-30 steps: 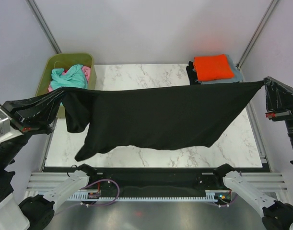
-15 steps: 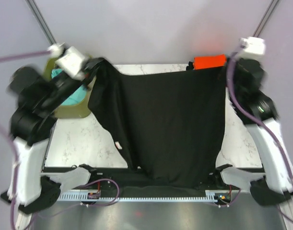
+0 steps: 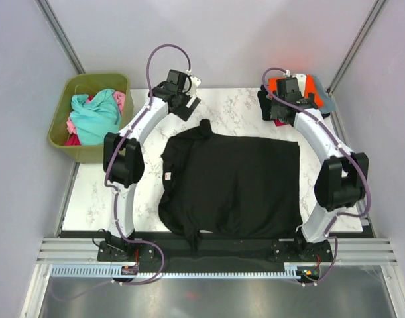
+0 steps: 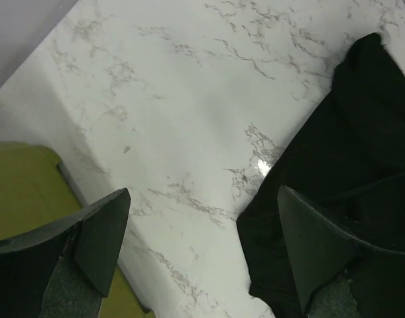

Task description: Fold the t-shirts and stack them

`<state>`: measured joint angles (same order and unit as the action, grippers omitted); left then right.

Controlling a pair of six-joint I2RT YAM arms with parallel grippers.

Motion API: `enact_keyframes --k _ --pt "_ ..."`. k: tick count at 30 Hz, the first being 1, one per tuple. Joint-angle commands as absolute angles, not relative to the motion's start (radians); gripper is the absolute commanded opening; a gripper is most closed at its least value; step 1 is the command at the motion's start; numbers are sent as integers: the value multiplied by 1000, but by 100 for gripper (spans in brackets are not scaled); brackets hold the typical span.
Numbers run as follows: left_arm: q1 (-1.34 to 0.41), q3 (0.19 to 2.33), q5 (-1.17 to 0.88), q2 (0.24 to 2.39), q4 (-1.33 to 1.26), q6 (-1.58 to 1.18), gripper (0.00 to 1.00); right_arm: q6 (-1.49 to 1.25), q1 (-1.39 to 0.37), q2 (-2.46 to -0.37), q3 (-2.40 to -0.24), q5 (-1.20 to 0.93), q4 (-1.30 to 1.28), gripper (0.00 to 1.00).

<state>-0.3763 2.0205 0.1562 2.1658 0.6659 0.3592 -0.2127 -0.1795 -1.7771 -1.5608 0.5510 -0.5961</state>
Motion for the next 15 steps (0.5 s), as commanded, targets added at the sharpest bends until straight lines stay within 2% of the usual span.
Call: enact_keyframes --k 1,6,9,13,15 --pt "-374 2148 245 2054 620 292 100 -231 -184 -1590 -1519 514 -534 98" --pt "-373 2059 261 1997 649 214 99 -308 -187 -1438 -1332 263 -473 98" --pt "-374 1901 184 1939 652 142 90 -363 -190 -1399 -1209 140 -427 98" --pt "-376 1751 -43 1934 626 26 77 -399 -193 -1416 -1080 51 -362 98" --pt "-394 1695 -61 1962 597 -20 76 -405 -201 -1427 -1058 35 -353 98"
